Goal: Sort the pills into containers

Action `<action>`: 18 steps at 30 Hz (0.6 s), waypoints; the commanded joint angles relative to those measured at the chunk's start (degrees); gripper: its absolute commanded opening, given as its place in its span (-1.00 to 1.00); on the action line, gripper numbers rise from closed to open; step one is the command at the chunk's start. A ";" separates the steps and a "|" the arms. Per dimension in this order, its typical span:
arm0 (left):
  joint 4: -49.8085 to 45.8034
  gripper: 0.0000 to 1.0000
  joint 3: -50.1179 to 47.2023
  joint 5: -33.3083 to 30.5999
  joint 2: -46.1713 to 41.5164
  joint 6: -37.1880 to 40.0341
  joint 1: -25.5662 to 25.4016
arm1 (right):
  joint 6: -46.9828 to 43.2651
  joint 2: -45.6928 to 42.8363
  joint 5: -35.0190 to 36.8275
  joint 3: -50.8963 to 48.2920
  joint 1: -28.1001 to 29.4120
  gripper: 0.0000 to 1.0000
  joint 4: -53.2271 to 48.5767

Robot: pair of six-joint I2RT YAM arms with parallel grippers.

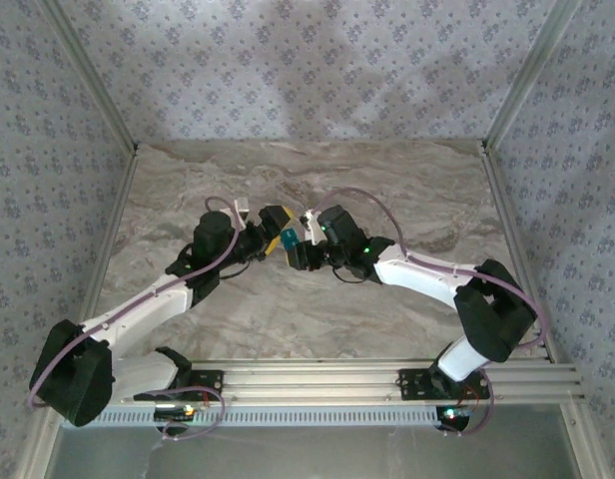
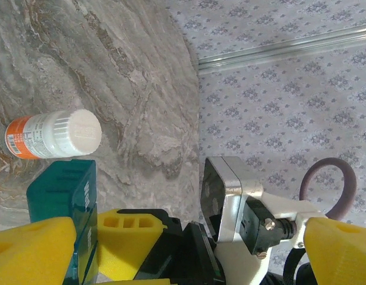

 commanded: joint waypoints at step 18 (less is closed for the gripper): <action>0.06 0.96 1.60 -1.50 0.91 1.23 -0.50 | 1.55 0.56 0.45 -0.48 1.12 -0.42 1.98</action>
